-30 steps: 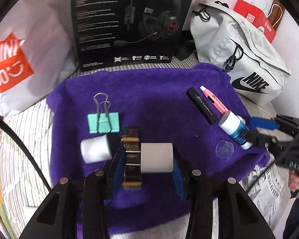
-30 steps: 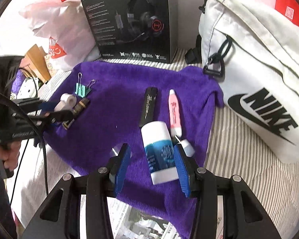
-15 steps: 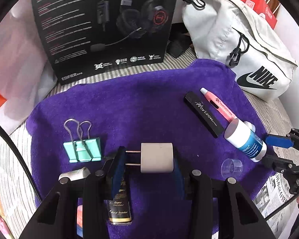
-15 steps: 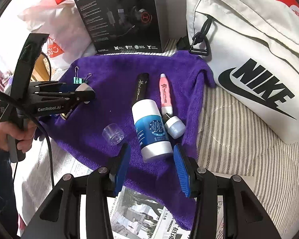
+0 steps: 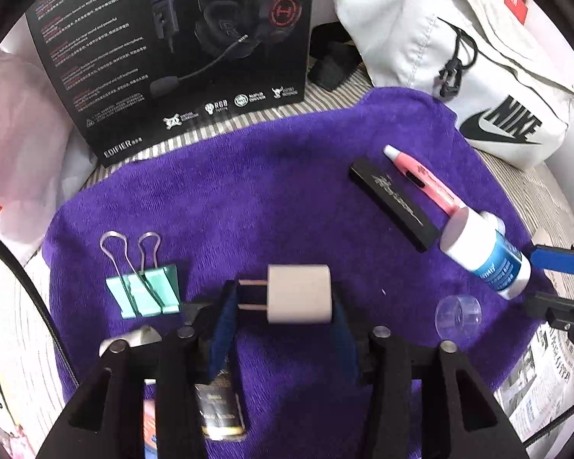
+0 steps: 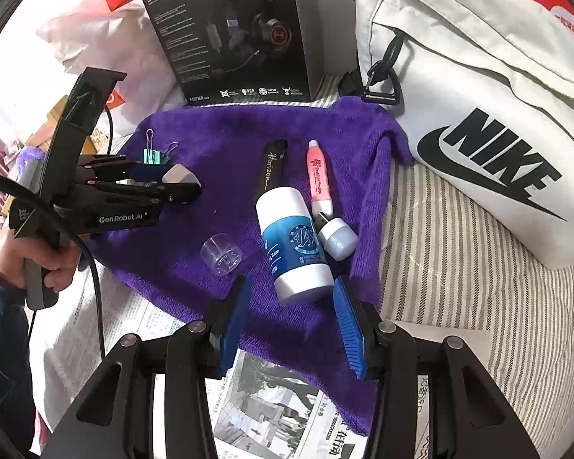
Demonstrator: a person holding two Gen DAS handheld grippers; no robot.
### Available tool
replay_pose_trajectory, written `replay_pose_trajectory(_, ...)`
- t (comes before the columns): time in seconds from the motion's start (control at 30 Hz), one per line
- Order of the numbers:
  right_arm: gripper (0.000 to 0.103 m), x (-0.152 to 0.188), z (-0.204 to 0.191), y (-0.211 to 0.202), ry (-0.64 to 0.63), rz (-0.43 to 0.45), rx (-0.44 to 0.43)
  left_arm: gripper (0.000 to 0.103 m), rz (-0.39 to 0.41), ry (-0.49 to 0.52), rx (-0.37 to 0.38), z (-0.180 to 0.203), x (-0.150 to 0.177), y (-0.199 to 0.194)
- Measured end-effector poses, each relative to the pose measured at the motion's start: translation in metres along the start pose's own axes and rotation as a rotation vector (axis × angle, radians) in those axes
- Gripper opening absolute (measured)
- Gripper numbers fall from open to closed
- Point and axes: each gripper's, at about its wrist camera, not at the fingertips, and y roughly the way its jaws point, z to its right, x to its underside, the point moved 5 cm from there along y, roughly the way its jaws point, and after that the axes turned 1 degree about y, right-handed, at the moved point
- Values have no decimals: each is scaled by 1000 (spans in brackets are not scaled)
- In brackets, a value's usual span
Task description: Organize rigid objects
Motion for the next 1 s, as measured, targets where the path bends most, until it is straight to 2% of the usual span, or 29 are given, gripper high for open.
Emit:
replay_pose_trajectory(0.23, 47, 7, -1, -8, 8, -2, -13, 56, -33, -15, 17, 5, 14, -8)
replay_pose_trajectory(0.33, 57, 11, -2, -16, 14, 5, -20, 60, -27, -39, -1, 2, 23, -23)
replay_pose_trajectory(0.4, 60, 14, -3, -20, 20, 8, -25, 70, -15, -55, -14, -1, 30, -36)
replay_pose_trajectory(0.47, 63, 17, -3, -25, 34, 6, -28, 72, 5, -63, -16, -2, 38, -51)
replay_pose_trajectory(0.53, 68, 20, -5, -28, 44, 5, -24, 78, 23, -78, -23, -1, 47, -67)
replay_pose_trajectory(0.6, 80, 24, -7, -32, 50, 4, -10, 86, 44, -92, -34, 0, 56, -83)
replay_pose_trajectory(0.67, 83, 27, -12, -37, 51, 7, 10, 91, 63, -107, -44, 2, 63, -97)
replay_pose_trajectory(0.73, 87, 31, -17, -41, 46, 4, 25, 93, 82, -120, -54, 6, 74, -113)
replay_pose_trajectory(0.87, 101, 38, -25, -50, 36, 10, 79, 100, 114, -152, -81, 10, 89, -138)
replay_pose_trajectory(1.0, 102, 47, -28, -62, 77, 17, 119, 101, 132, -202, -126, 12, 104, -160)
